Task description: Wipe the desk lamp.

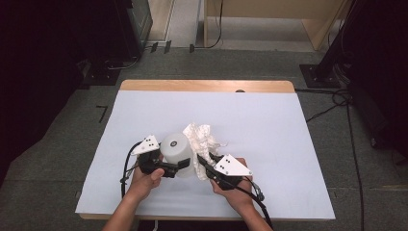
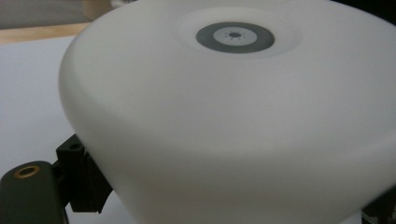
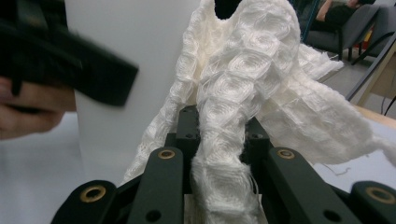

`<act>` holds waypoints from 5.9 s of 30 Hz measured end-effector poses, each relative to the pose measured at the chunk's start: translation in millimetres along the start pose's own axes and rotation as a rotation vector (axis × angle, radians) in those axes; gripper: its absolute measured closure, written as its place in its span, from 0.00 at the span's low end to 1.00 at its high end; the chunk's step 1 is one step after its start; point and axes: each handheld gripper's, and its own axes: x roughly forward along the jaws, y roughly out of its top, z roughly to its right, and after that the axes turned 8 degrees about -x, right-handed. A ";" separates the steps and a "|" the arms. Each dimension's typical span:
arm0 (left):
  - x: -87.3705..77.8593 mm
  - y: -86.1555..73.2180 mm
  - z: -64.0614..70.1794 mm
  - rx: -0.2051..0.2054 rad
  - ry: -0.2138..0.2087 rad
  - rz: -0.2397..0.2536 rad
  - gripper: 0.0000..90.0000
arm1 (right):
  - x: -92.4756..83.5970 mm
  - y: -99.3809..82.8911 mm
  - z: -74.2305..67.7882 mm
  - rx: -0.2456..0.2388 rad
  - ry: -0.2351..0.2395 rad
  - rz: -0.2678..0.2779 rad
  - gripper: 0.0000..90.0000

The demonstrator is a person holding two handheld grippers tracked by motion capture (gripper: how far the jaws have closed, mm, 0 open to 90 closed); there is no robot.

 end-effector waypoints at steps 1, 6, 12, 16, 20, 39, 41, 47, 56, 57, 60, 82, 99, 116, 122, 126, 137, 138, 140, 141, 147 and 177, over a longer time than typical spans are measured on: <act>0.0 0.0 0.0 0.000 0.000 0.000 0.09 | 0.0 0.0 0.0 0.000 0.000 0.000 0.83; 13.4 -5.0 11.8 0.066 0.011 -0.059 0.09 | -9.6 11.1 7.3 0.016 -0.031 0.047 0.83; 7.9 -1.5 9.4 0.046 0.013 -0.023 0.09 | -5.9 3.6 6.4 0.017 -0.025 0.022 0.83; 2.0 0.9 5.1 0.029 0.025 0.011 0.09 | -0.1 -3.5 4.3 0.012 -0.008 -0.014 0.83; 1.1 0.6 4.2 0.049 0.080 0.030 0.09 | 1.5 -6.9 6.8 0.025 -0.006 -0.028 0.83; 20.5 -20.9 -11.7 0.162 0.386 -0.029 0.09 | -25.8 0.5 47.4 0.105 -0.164 0.025 0.83; 20.3 -21.6 -12.5 0.155 0.381 -0.023 0.09 | -27.0 0.7 49.0 0.105 -0.169 0.028 0.83; 18.1 -21.0 -11.9 0.134 0.413 -0.004 0.02 | -27.9 0.2 50.7 0.103 -0.174 0.025 0.83; 15.7 -23.2 -4.1 0.094 0.468 0.047 0.00 | -28.5 -0.9 53.1 0.105 -0.182 0.022 0.83; 18.0 -24.5 -1.6 0.089 0.489 0.055 0.00 | -28.4 -1.0 53.1 0.104 -0.183 0.021 0.83; 27.4 -29.1 6.2 0.057 0.598 0.050 0.00 | -28.2 -1.6 53.1 0.105 -0.182 0.020 0.83; 4.3 -12.5 0.7 0.033 0.192 0.072 0.09 | -26.7 12.9 38.0 0.094 -0.126 0.047 0.84; 6.0 -4.9 13.7 0.054 0.015 0.032 0.09 | -16.8 22.5 7.0 0.025 -0.017 0.075 0.84; -5.2 0.7 5.5 0.032 0.008 0.060 0.09 | -3.3 7.7 1.0 0.021 -0.010 0.011 0.84; 9.1 -5.0 16.1 0.097 0.028 -0.001 0.09 | -13.0 17.5 7.3 0.032 -0.041 0.057 0.84; 8.7 -3.9 17.5 0.092 0.024 0.013 0.09 | -16.0 19.4 9.3 0.038 -0.049 0.068 0.84; -4.9 -0.2 7.1 0.074 0.096 0.108 0.09 | -0.7 1.5 6.2 0.039 -0.011 -0.028 0.83; -4.2 -1.2 5.5 0.075 0.114 0.114 0.09 | -0.7 1.5 6.2 0.039 -0.011 -0.028 0.83; -2.0 -3.9 1.9 0.084 0.165 0.114 0.09 | -4.3 2.8 11.5 0.050 -0.029 -0.018 0.83; -0.2 -5.5 0.3 0.091 0.196 0.113 0.09 | -7.9 3.7 17.0 0.057 -0.046 -0.009 0.83; 9.4 -15.0 -8.6 0.123 0.341 0.090 0.09 | -19.6 5.5 34.9 0.087 -0.108 0.015 0.83; 20.6 -33.4 -2.7 0.073 0.515 0.085 0.04 | -36.4 3.1 60.6 0.120 -0.200 0.029 0.83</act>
